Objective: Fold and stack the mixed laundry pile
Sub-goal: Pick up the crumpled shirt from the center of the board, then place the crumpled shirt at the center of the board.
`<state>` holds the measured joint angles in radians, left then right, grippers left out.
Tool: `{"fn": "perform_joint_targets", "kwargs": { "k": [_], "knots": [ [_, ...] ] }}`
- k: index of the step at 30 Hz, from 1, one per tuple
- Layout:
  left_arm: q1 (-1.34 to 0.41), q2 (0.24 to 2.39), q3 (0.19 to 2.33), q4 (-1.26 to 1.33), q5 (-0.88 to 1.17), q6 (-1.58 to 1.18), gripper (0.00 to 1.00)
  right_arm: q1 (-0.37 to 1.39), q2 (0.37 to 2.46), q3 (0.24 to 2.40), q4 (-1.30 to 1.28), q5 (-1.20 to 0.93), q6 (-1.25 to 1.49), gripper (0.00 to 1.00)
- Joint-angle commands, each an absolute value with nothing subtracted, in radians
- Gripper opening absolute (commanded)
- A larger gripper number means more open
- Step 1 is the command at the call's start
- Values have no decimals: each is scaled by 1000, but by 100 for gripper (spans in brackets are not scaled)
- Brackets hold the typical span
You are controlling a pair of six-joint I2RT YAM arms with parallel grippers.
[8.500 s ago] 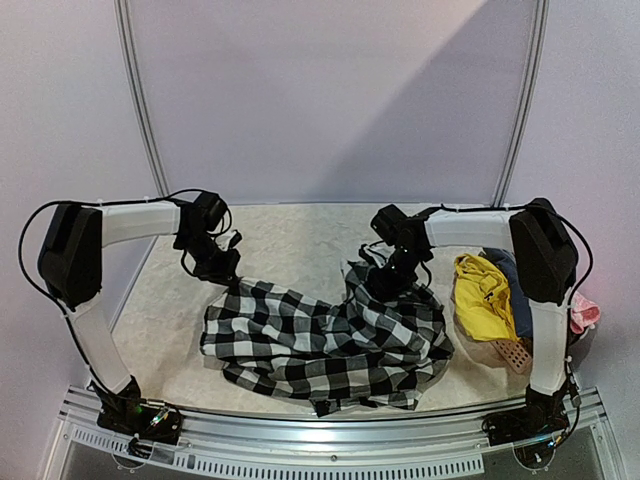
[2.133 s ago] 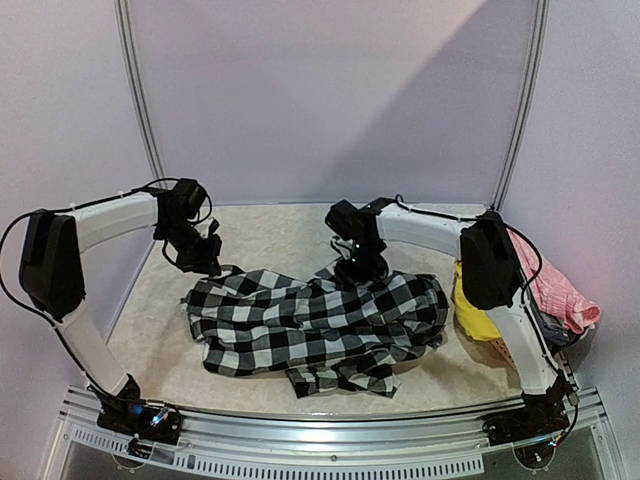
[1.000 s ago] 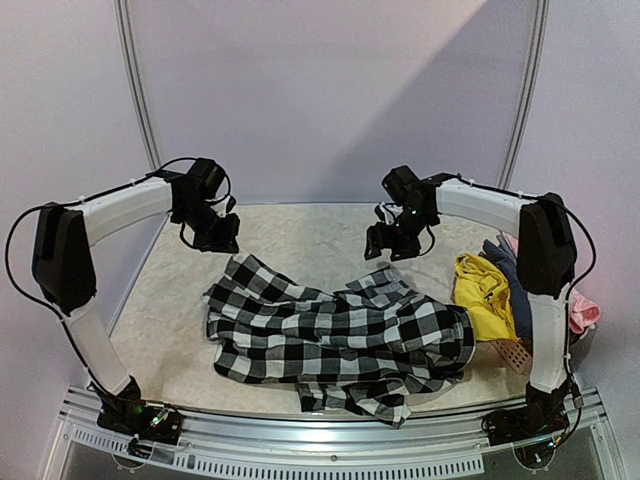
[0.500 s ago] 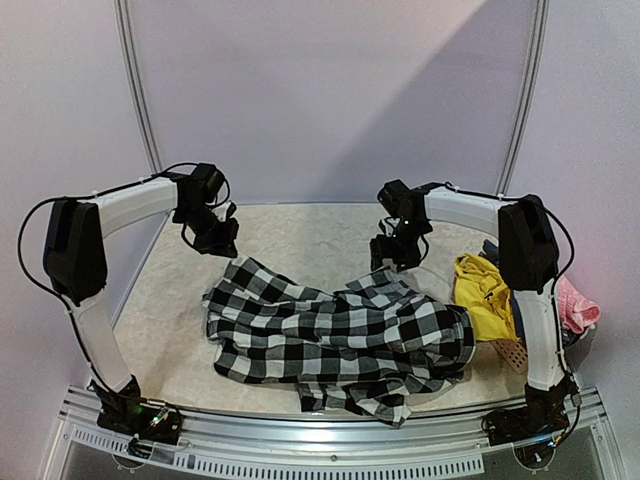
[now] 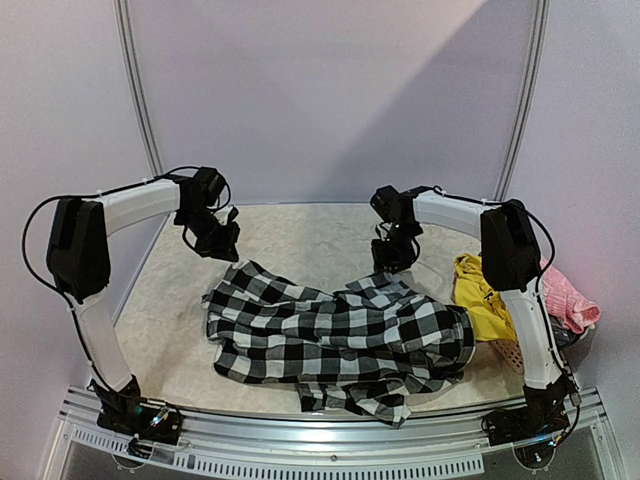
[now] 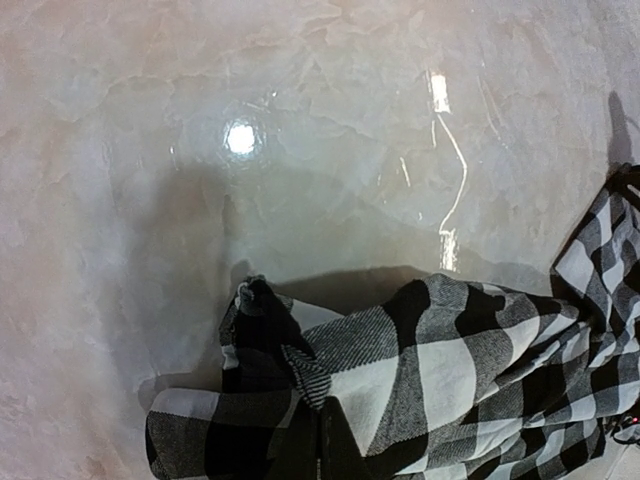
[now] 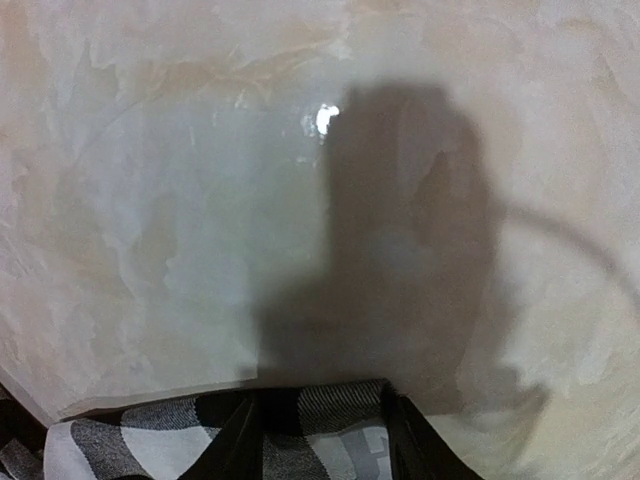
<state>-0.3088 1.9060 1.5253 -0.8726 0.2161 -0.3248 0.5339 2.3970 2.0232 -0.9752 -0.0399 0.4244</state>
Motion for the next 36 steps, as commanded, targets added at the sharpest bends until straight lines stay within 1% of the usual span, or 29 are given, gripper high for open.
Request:
{"fn": "perform_joint_targets", "kwargs": {
  "k": [1,4,7,8,9,15,21,28,33,36],
  "knots": [
    [-296,1910,1524,-870,230,-316,0,539,2409,2007,-1006,-25,407,39],
    [-296,1909,1518,-858,234,-321,0,540,2397,1983,-982,-46,399,28],
    [-296,1904,1516,-854,230,-325,0,540,2396,1993,-969,-63,388,6],
    [-296,1903,1516,-854,230,-324,0,539,2394,2002,-967,-69,384,2],
    [-296,1900,1518,-853,229,-325,0,538,2392,2009,-965,-76,382,0],
    [-296,1866,1521,-855,219,-328,0,529,2338,2015,-904,-121,369,0],
    [-296,1802,1517,-856,203,-344,0,524,2209,2014,-875,-117,354,0],
    [-296,1613,1506,-844,138,-372,0,524,2016,2014,-863,-91,338,0],
    [-296,1482,1505,-845,108,-382,0,524,1857,2004,-798,-132,301,0],
    [-296,1398,1509,-832,88,-383,0,524,1751,2003,-752,-118,287,0]
  ]
}}
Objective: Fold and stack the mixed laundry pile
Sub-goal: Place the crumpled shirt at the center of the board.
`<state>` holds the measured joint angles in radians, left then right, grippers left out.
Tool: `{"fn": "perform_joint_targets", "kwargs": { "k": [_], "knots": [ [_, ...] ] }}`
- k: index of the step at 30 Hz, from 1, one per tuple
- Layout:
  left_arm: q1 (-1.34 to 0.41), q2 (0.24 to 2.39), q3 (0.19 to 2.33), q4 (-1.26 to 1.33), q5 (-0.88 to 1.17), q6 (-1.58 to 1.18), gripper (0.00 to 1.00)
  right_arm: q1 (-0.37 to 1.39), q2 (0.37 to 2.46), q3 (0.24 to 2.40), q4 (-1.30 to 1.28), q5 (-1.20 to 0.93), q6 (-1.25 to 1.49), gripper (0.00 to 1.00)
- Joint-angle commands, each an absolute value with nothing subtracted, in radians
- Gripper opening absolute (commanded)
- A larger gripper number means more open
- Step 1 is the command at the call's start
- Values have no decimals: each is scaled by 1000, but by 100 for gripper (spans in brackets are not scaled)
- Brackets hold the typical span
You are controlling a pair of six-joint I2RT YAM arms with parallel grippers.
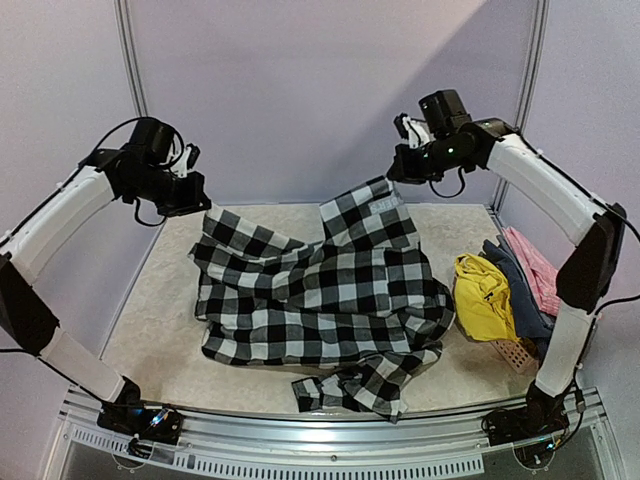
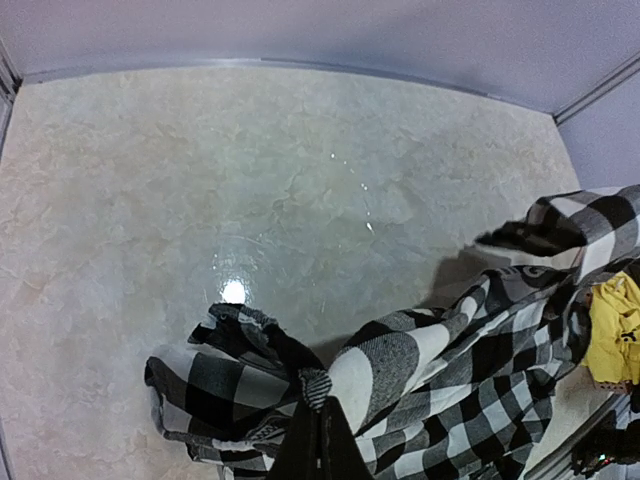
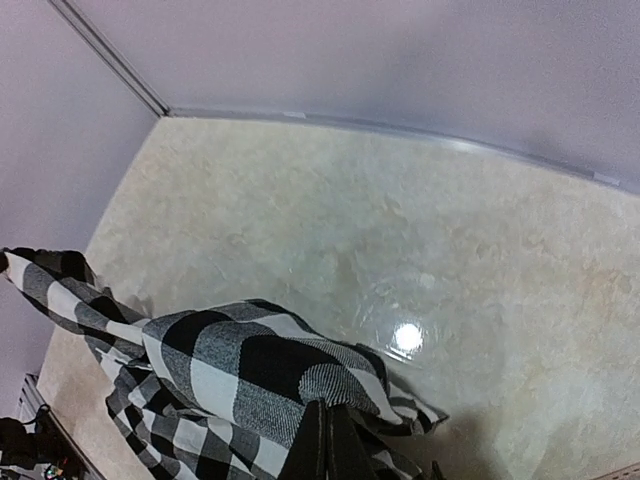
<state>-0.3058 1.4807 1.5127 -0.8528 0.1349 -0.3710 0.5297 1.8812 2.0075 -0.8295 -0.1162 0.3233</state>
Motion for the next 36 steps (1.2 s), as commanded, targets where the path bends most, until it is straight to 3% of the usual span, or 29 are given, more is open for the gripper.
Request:
{"fn": "perform_joint_targets", "kwargs": {
  "k": [1,11,16,23,28,36],
  "knots": [
    [-295,1372,1513,-825,82,-382,0,524,1729,2002,-738,-105,286,0],
    [-295,1301,1712,-916,8,-400,0,524,1469,1912,-526,-81,230,0],
    [-294,1320,1640,-975,-40,-413,0,523,1382,1795,-480,-99,223,0],
    [-287,1431,1490,-981,-8,-427,0,526,1295,1565,-438,-117,325,0],
    [-287,1551,1386,-868,126,-448,0,527,1253,1449,-444,-118,358,0],
    [-297,1799,1401,-795,233,-435,0,529,1270,1407,-468,-104,384,0]
  ]
}}
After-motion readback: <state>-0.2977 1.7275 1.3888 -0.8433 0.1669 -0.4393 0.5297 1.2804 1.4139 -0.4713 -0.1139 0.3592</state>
